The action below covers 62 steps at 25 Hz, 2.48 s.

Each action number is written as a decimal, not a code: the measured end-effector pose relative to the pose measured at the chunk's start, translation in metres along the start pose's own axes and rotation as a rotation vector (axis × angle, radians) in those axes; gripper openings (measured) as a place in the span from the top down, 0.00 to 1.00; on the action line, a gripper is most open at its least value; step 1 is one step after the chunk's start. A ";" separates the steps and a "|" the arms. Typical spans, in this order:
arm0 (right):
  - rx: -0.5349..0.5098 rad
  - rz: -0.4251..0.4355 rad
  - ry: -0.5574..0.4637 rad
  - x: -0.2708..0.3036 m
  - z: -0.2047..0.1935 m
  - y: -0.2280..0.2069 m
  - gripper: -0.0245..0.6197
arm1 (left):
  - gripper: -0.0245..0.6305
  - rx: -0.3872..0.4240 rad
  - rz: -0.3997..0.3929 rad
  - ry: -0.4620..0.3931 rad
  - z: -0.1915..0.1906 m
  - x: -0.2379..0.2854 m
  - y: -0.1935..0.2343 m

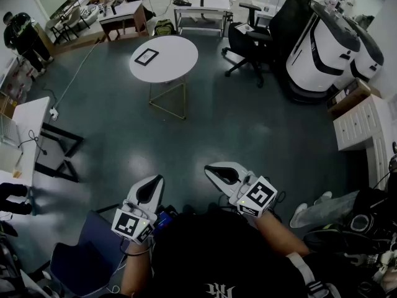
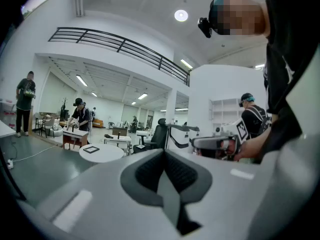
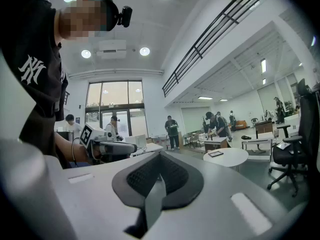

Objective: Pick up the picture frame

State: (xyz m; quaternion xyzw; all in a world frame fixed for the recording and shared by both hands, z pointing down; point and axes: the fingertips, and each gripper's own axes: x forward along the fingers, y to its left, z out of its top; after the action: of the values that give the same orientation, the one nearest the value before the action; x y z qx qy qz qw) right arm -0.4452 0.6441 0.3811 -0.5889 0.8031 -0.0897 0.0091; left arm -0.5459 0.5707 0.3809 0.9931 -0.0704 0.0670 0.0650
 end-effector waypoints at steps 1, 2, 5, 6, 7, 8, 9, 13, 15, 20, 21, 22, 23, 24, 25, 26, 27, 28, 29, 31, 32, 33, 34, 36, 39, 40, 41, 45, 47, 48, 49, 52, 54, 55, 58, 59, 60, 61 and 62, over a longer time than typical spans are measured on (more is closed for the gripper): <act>0.015 0.003 0.006 0.004 -0.005 0.007 0.97 | 0.96 -0.007 -0.003 -0.002 0.001 -0.005 0.003; 0.026 0.004 0.013 0.008 -0.009 0.013 0.97 | 0.96 -0.012 -0.006 -0.003 0.001 -0.010 0.005; 0.035 -0.015 0.029 0.018 -0.013 0.025 0.97 | 0.96 -0.011 -0.025 0.015 -0.002 -0.023 0.017; 0.038 -0.026 0.025 0.021 -0.012 0.027 0.97 | 0.96 -0.006 -0.028 0.021 -0.002 -0.028 0.023; 0.039 -0.040 0.021 0.025 -0.011 0.028 0.97 | 0.96 -0.002 -0.025 0.023 -0.003 -0.033 0.031; 0.037 -0.056 0.024 0.030 -0.012 0.028 0.97 | 0.96 -0.001 -0.018 0.022 -0.004 -0.038 0.040; 0.032 -0.072 0.034 0.034 -0.015 0.028 0.97 | 0.96 -0.004 -0.009 0.019 -0.006 -0.043 0.048; 0.052 -0.082 0.043 0.046 -0.023 0.032 0.97 | 0.96 -0.036 0.010 0.015 -0.014 -0.060 0.066; 0.057 -0.065 0.041 0.050 -0.021 0.037 0.97 | 0.96 -0.060 0.011 0.027 -0.023 -0.064 0.071; 0.065 -0.059 0.076 0.062 -0.027 0.026 0.97 | 0.96 -0.134 0.007 0.036 -0.039 -0.057 0.085; 0.071 -0.062 0.075 0.065 -0.027 0.020 0.97 | 0.96 -0.140 0.007 0.029 -0.038 -0.052 0.088; 0.076 -0.066 0.075 0.068 -0.027 0.014 0.97 | 0.96 -0.145 0.008 0.022 -0.035 -0.047 0.091; 0.076 -0.067 0.076 0.072 -0.025 0.007 0.97 | 0.96 -0.148 0.009 0.017 -0.031 -0.041 0.093; 0.074 -0.067 0.077 0.075 -0.024 0.000 0.97 | 0.96 -0.148 0.006 0.016 -0.028 -0.034 0.095; 0.071 -0.064 0.077 0.078 -0.024 -0.008 0.97 | 0.96 -0.146 0.000 0.016 -0.026 -0.027 0.096; 0.070 -0.061 0.075 0.082 -0.023 -0.017 0.97 | 0.96 -0.145 -0.011 0.018 -0.024 -0.020 0.098; 0.072 -0.057 0.071 0.087 -0.022 -0.026 0.97 | 0.96 -0.147 -0.022 0.020 -0.021 -0.011 0.101; 0.077 -0.054 0.064 0.093 -0.020 -0.037 0.97 | 0.96 -0.151 -0.029 0.020 -0.017 -0.001 0.104; 0.082 -0.049 0.054 0.097 -0.018 -0.048 0.97 | 0.96 -0.156 -0.032 0.016 -0.010 0.010 0.107; 0.084 -0.036 0.037 0.105 -0.012 -0.073 0.97 | 0.96 -0.155 -0.031 0.004 0.003 0.037 0.115; 0.082 -0.030 0.032 0.108 -0.010 -0.087 0.97 | 0.96 -0.148 -0.029 0.005 0.008 0.052 0.119; 0.079 -0.024 0.031 0.111 -0.007 -0.101 0.97 | 0.96 -0.140 -0.026 0.009 0.013 0.068 0.124; 0.075 -0.018 0.033 0.114 -0.005 -0.117 0.97 | 0.96 -0.130 -0.020 0.012 0.018 0.085 0.129; 0.069 0.003 0.042 0.118 0.001 -0.150 0.97 | 0.96 -0.112 0.005 0.000 0.035 0.119 0.138; 0.065 0.059 0.056 0.116 0.018 -0.197 0.97 | 0.96 -0.108 0.054 -0.031 0.064 0.168 0.147; 0.061 0.082 0.064 0.113 0.023 -0.210 0.97 | 0.96 -0.112 0.064 -0.034 0.071 0.183 0.148; 0.053 0.105 0.073 0.111 0.028 -0.223 0.97 | 0.96 -0.119 0.073 -0.036 0.076 0.198 0.150; 0.008 0.167 0.085 0.110 0.040 -0.280 0.97 | 0.96 -0.191 0.132 -0.093 0.089 0.251 0.174; 0.015 0.175 0.087 0.110 0.041 -0.308 0.97 | 0.96 -0.221 0.184 -0.127 0.093 0.270 0.193; 0.025 0.174 0.089 0.109 0.040 -0.321 0.97 | 0.96 -0.223 0.210 -0.132 0.095 0.277 0.202; 0.039 0.169 0.090 0.108 0.039 -0.332 0.97 | 0.96 -0.219 0.231 -0.133 0.097 0.282 0.211; 0.097 0.145 0.085 0.107 0.035 -0.365 0.97 | 0.96 -0.199 0.252 -0.123 0.103 0.301 0.231; 0.127 0.132 0.094 0.111 0.029 -0.386 0.97 | 0.96 -0.198 0.248 -0.114 0.100 0.320 0.240; 0.137 0.128 0.103 0.115 0.024 -0.396 0.97 | 0.96 -0.204 0.244 -0.112 0.097 0.330 0.244; 0.155 0.124 0.125 0.132 0.016 -0.427 0.97 | 0.96 -0.239 0.231 -0.106 0.083 0.363 0.264; 0.158 0.123 0.130 0.139 0.016 -0.438 0.97 | 0.96 -0.253 0.229 -0.107 0.080 0.375 0.273; 0.160 0.120 0.136 0.145 0.016 -0.450 0.97 | 0.96 -0.267 0.227 -0.110 0.077 0.387 0.282; 0.161 0.115 0.144 0.151 0.017 -0.463 0.97 | 0.96 -0.280 0.226 -0.114 0.076 0.399 0.292; 0.163 0.109 0.154 0.157 0.019 -0.477 0.97 | 0.96 -0.288 0.226 -0.117 0.076 0.412 0.304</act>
State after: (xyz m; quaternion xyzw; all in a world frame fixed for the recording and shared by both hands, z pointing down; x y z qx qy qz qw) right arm -0.0406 0.3542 0.4508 -0.5330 0.8223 -0.1992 -0.0001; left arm -0.1773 0.2082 0.4014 0.9616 -0.1939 0.0053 0.1944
